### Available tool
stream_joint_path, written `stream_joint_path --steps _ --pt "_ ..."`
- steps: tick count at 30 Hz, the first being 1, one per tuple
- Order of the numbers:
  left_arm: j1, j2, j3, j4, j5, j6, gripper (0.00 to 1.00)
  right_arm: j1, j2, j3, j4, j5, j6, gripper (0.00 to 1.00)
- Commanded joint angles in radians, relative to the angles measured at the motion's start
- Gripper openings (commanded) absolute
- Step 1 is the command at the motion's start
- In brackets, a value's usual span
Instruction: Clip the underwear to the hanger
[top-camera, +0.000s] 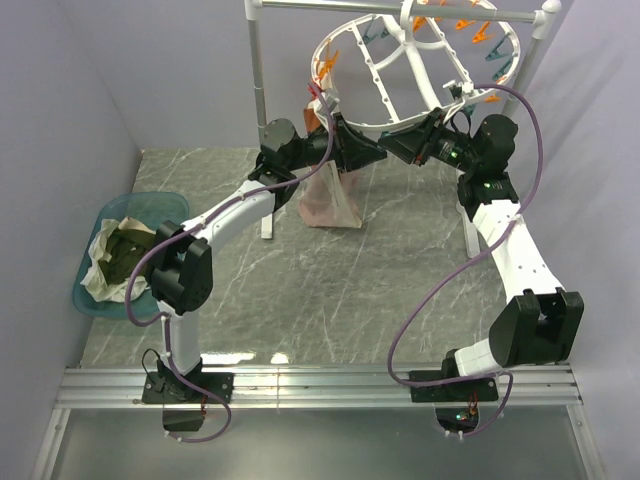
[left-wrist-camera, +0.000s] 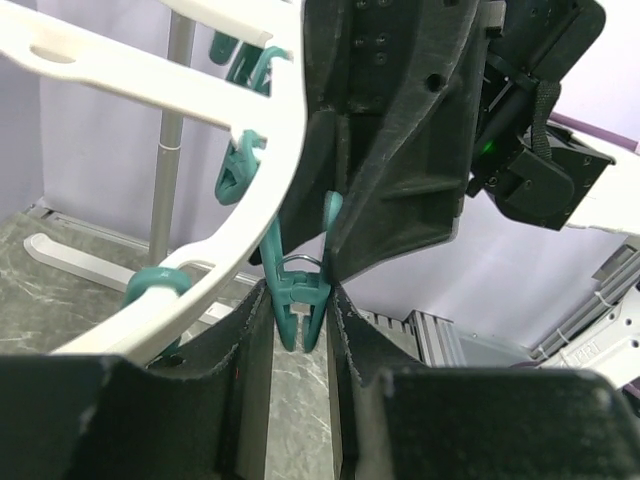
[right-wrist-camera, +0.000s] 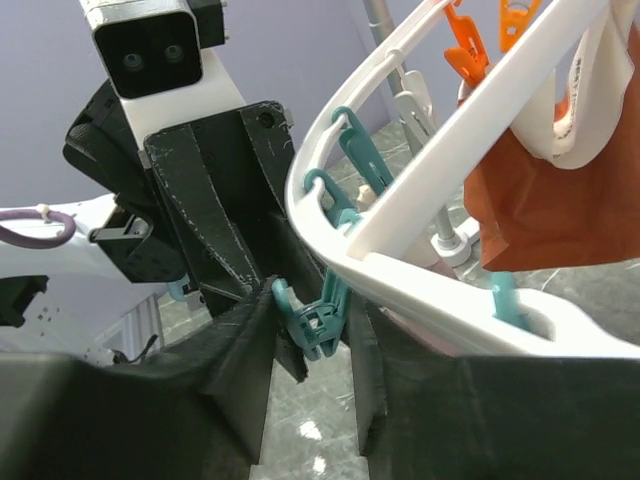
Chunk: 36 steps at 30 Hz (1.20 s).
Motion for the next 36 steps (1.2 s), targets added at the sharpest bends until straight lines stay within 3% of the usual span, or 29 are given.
stream_joint_path --steps 1,6,7,11,16,26,31,36 --pt "-0.005 0.005 0.008 0.073 0.035 -0.029 0.03 0.009 0.009 0.020 0.047 -0.029 0.034 0.29" --pt "-0.006 0.004 0.002 0.067 0.040 -0.028 0.10 0.009 0.012 0.023 0.043 -0.033 0.033 0.05" --pt "-0.005 0.002 0.002 0.064 0.038 -0.026 0.20 0.009 0.010 0.022 0.045 -0.033 0.033 0.00" --pt "-0.006 -0.022 -0.008 0.021 0.035 0.029 0.48 0.009 0.007 0.025 0.031 -0.032 0.026 0.00" --pt "0.012 -0.140 -0.073 -0.143 0.053 0.205 0.56 0.008 0.002 0.028 0.011 -0.033 0.019 0.00" --pt "0.032 -0.329 -0.157 -0.722 0.121 0.991 0.59 0.006 -0.010 0.032 -0.055 -0.033 -0.013 0.00" --pt "0.029 -0.314 -0.099 -0.957 0.126 1.324 0.59 0.008 -0.008 0.038 -0.062 -0.029 -0.004 0.00" --pt "-0.023 -0.270 -0.042 -1.354 0.049 1.857 0.57 0.006 -0.007 0.046 -0.078 -0.021 -0.006 0.00"
